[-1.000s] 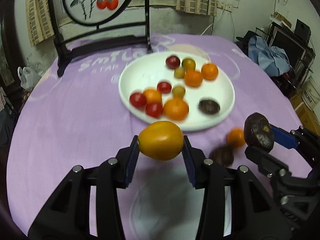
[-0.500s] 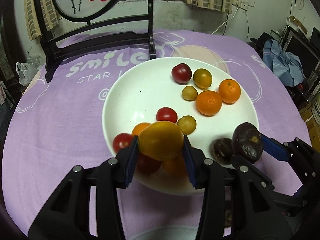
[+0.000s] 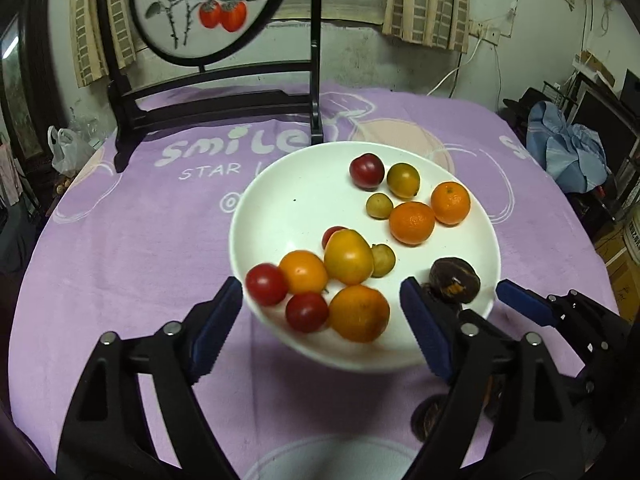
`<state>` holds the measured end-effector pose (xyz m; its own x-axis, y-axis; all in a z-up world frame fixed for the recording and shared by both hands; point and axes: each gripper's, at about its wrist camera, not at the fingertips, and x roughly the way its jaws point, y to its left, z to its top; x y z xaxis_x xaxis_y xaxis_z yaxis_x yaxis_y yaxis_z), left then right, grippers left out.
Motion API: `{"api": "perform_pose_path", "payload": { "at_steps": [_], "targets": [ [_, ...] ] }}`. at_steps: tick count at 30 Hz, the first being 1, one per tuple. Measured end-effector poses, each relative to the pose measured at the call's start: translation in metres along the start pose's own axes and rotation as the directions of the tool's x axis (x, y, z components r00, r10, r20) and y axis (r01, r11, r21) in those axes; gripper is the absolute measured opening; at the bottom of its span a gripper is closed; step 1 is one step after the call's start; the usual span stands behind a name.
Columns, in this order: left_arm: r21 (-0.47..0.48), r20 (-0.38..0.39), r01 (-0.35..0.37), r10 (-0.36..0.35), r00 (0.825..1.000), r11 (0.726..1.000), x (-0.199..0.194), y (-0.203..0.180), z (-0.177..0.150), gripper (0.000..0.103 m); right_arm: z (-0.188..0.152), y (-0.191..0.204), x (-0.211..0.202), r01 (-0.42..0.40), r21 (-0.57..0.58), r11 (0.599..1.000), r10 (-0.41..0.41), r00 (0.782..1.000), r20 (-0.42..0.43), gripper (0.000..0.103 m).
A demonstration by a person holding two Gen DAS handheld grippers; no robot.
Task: Organize fruits
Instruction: 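Carry both fruits over the white plate and open both tools to release, then grasp a mandarin orange with the right tool while the left tool grasps a dark mangosteen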
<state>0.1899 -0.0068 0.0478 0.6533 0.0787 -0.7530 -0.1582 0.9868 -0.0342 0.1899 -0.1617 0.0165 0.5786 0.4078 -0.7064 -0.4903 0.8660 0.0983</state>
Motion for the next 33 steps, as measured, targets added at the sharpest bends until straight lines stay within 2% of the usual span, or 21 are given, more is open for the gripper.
{"api": "perform_pose_path", "payload": {
  "at_steps": [6,13,20,23,30,33],
  "targets": [
    [-0.008,-0.014,0.006,-0.006,1.000,1.000,-0.017,0.007,-0.022,0.090,-0.015,-0.013,-0.021,0.010,0.070,0.998,-0.010,1.000,0.006,0.044],
    [-0.007,-0.055,0.022,-0.022,0.998,1.000,-0.022,0.010,-0.062,0.091,-0.045,-0.013,-0.041,0.001,0.089,0.996,-0.001,1.000,-0.002,0.044],
    [-0.001,-0.082,0.021,-0.021,0.996,1.000,-0.026,0.007,-0.086,0.091,-0.070,-0.016,-0.051,0.004,0.102,0.995,-0.001,1.000,-0.023,0.044],
    [0.017,-0.088,0.029,-0.027,0.996,0.999,-0.027,0.001,-0.094,0.091,-0.072,-0.022,-0.053,0.011,0.120,0.993,-0.008,1.000,-0.021,0.044],
    [0.125,-0.085,0.026,-0.016,0.996,0.992,-0.021,-0.036,-0.110,0.091,-0.068,-0.024,-0.062,0.028,0.131,0.991,-0.028,1.000,-0.001,0.044],
    [0.131,-0.097,0.033,-0.020,0.995,0.991,-0.014,-0.048,-0.110,0.091,-0.066,-0.023,-0.066,0.021,0.127,0.992,-0.023,1.000,0.013,0.044]
  ]
}}
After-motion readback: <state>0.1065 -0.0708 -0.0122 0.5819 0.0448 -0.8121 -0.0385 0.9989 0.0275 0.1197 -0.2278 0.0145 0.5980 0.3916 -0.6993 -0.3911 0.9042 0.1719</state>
